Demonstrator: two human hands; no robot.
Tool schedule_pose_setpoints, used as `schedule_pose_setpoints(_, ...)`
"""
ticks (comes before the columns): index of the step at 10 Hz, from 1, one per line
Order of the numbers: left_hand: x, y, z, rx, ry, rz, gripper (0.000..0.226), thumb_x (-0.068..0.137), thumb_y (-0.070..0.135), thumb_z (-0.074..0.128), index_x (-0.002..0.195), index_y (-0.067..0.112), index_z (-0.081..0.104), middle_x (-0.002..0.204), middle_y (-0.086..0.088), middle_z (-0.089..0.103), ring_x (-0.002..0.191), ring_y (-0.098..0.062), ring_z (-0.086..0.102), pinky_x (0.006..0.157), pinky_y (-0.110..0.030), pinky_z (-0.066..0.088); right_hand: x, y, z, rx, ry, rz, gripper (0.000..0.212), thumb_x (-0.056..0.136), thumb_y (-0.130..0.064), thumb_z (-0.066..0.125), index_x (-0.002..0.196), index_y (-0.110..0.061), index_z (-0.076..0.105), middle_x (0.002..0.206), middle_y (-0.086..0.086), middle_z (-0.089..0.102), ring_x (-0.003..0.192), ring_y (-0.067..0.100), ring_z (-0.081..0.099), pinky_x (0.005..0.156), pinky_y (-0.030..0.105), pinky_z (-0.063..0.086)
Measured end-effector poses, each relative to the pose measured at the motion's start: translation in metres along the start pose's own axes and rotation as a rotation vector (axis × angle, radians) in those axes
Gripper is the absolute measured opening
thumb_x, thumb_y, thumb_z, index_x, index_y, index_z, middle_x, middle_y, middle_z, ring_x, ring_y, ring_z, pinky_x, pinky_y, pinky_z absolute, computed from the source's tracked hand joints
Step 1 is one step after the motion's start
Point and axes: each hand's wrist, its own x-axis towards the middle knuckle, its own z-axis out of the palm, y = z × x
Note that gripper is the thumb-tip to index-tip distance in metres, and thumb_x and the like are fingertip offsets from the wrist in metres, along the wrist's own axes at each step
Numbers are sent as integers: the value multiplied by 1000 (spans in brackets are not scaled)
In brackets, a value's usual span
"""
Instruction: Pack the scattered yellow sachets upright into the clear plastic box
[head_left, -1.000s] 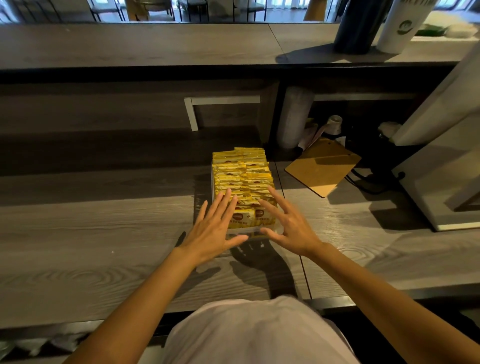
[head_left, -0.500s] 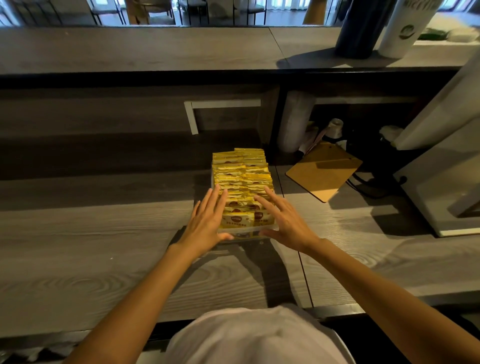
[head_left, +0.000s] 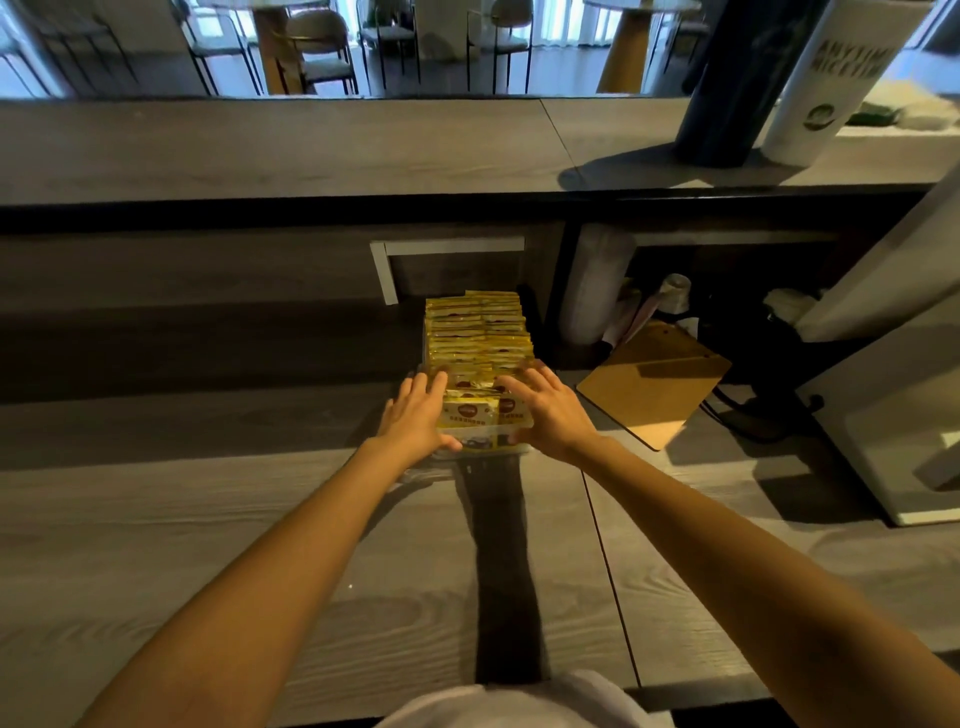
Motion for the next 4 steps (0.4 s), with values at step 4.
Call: schedule_pose_setpoints(4, 18, 7, -26, 35, -67, -45, 67, 78, 29, 70, 134, 13, 36, 145, -15, 34, 138, -32, 25, 111, -47, 27, 22, -7, -26, 14, -142, 68, 69, 85, -30, 63, 143, -24, 26, 152, 10, 24, 143, 34, 14, 113, 51, 22)
